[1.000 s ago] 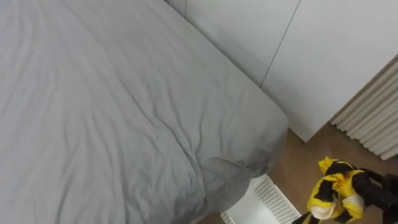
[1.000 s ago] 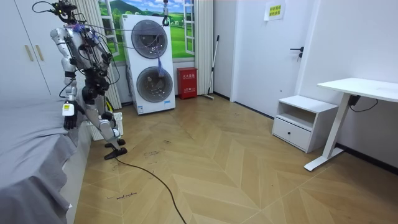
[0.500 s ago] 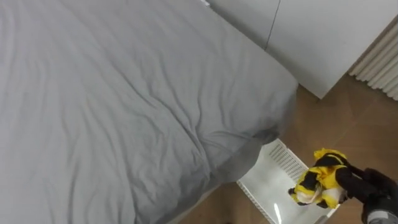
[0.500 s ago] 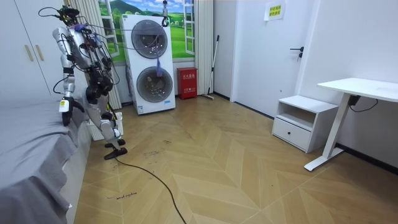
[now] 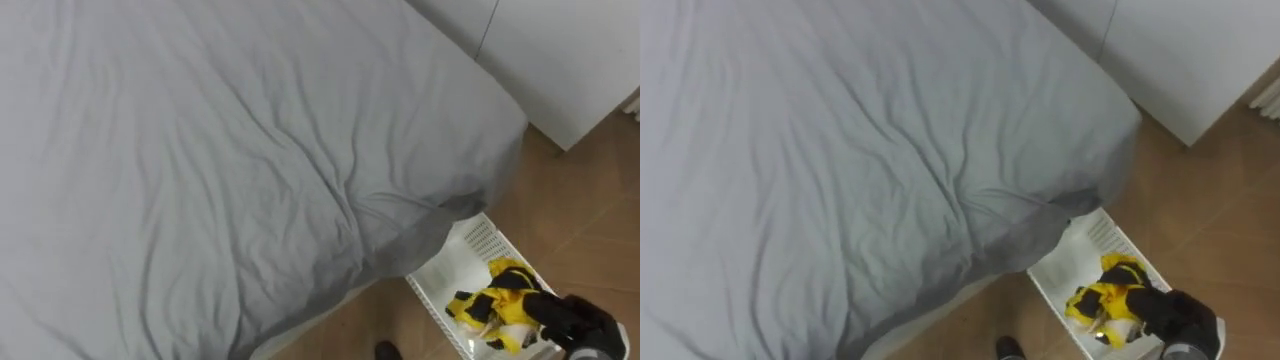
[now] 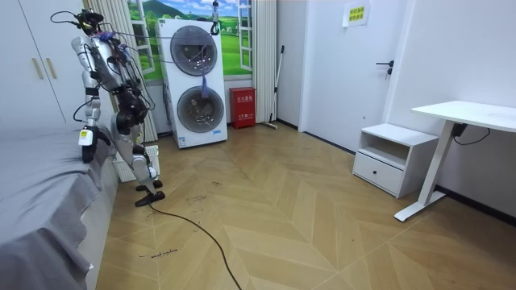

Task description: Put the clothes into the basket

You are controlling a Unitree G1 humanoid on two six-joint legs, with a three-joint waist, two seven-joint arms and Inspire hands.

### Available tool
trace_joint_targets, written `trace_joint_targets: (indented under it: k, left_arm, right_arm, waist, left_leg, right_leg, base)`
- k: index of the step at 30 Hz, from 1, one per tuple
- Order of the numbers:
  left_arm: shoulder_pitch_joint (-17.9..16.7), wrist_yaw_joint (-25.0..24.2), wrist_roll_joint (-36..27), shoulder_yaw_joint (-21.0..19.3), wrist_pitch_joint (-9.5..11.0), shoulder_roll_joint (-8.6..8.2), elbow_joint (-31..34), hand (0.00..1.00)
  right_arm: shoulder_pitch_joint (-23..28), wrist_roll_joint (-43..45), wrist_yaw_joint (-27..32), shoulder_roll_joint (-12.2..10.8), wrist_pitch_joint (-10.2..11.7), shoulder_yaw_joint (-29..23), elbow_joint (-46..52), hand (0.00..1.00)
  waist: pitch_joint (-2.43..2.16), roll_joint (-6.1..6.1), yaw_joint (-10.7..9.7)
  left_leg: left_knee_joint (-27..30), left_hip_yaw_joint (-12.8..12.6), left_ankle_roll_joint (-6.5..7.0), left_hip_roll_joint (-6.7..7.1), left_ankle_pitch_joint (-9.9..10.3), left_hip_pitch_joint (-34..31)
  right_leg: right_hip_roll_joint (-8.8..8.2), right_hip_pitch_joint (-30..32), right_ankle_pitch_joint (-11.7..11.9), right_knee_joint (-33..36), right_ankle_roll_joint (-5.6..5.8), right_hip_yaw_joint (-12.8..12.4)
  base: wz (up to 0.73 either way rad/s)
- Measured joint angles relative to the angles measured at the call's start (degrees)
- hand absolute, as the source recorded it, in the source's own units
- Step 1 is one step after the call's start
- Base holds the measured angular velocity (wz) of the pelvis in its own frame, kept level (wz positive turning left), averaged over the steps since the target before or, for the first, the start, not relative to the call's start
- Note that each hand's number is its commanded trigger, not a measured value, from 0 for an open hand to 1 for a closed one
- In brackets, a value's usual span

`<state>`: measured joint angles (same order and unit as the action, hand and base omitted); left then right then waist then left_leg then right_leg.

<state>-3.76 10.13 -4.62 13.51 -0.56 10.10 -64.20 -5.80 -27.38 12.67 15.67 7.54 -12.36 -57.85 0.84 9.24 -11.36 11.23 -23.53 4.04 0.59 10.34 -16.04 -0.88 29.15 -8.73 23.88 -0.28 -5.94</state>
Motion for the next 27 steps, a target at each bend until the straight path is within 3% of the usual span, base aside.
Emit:
trace_joint_targets:
  k: [6,27]
  left_arm:
    - [0.7,-0.1,-2.6,0.9,0.7,-0.03,-0.1,0.0]
    - [0.7,-0.7,-2.6,0.9,0.8,-0.03,-0.6,0.0]
  right_arm:
    - [-2.0,-1.6,0.5,0.0,1.3,-0.1,-2.3,0.0]
    - [-0.9,-2.9,0.8,0.3,1.3,-0.2,-2.5,0.0]
  waist:
    - [0.0,-0.01,0.8]
    - [0.13,-0.31,0.7]
  left_leg:
    - [0.0,0.6,0.16,0.14,-0.1,-0.4]
    - [0.2,0.9,0.12,0.27,-0.3,-1.0]
  right_leg:
    - [-0.22,0.0,-0.1,-0.2,0.14,1.0]
    - [-0.92,0.4,-0.8,0.1,0.14,1.5]
  base:
    - [0.09]
    - [0.01]
